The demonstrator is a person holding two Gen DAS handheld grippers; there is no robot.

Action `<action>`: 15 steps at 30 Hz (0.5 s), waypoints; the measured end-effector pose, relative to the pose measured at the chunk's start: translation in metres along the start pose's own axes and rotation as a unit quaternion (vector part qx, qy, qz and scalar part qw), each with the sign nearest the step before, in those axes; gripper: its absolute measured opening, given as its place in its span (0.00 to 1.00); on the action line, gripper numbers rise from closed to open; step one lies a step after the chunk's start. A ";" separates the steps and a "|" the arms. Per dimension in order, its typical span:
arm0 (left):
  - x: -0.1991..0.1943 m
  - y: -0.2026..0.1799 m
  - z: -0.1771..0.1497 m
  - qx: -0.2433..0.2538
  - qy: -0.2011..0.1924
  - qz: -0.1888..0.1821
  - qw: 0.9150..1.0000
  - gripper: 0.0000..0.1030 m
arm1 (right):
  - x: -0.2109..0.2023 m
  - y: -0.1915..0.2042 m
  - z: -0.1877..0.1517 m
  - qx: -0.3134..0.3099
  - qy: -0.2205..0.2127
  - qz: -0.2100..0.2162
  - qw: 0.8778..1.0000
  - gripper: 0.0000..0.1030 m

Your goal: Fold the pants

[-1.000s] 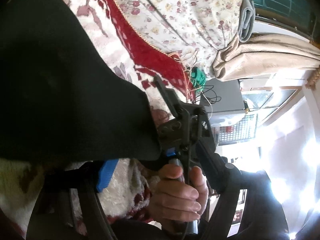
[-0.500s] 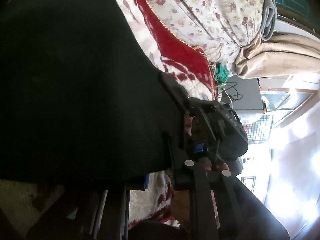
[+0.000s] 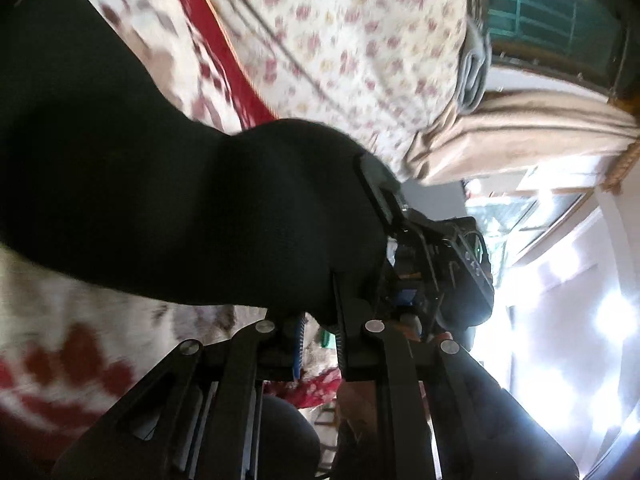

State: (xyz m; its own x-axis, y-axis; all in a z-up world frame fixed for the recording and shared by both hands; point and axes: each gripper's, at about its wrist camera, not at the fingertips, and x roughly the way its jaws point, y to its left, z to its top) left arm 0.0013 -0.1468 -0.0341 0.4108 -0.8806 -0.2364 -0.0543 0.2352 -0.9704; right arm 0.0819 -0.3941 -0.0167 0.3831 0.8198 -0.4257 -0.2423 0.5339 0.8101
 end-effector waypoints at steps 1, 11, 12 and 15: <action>-0.016 0.002 0.002 0.001 -0.012 -0.001 1.000 0.11 | 0.012 0.012 -0.002 -0.007 0.010 0.010 1.000 0.10; -0.169 0.038 0.030 0.022 -0.152 0.057 0.986 0.11 | 0.170 0.088 -0.023 -0.021 0.108 0.037 0.993 0.10; -0.178 0.043 0.033 0.017 -0.162 0.061 0.985 0.11 | 0.182 0.092 -0.025 -0.020 0.113 0.037 0.993 0.10; -0.215 0.060 0.042 -0.006 -0.192 0.073 0.979 0.11 | 0.230 0.109 -0.031 -0.014 0.131 0.036 0.991 0.10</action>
State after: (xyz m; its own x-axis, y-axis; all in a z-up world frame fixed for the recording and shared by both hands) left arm -0.0524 0.0740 -0.0396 0.7094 -0.6177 -0.3395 -0.1474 0.3409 -0.9285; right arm 0.1159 -0.1412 -0.0385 0.1211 0.8794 -0.4604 -0.2859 0.4750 0.8322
